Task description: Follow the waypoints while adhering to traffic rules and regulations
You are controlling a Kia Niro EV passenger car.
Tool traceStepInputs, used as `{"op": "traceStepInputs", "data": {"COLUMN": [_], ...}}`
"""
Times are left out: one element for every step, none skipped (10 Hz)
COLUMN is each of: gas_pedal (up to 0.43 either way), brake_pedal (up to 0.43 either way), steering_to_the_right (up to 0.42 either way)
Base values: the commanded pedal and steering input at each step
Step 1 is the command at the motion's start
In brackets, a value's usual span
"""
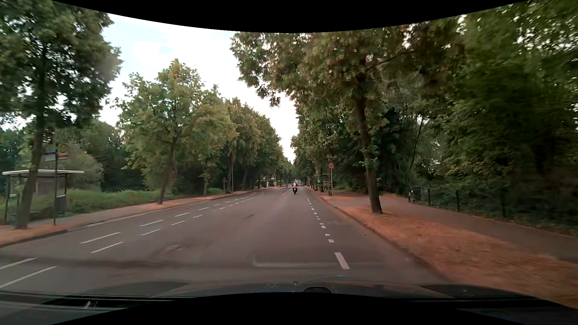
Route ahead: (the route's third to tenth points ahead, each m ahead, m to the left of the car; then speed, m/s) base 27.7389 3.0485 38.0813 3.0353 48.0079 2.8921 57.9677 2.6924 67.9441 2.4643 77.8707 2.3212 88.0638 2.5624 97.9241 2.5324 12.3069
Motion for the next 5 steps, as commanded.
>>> {"op": "traceStepInputs", "data": {"gas_pedal": [0.177, 0.189, 0.189, 0.189, 0.189], "brake_pedal": [0.0, 0.0, 0.0, 0.0, 0.0], "steering_to_the_right": [-0.007, -0.004, -0.001, 0.001, 0.001]}}
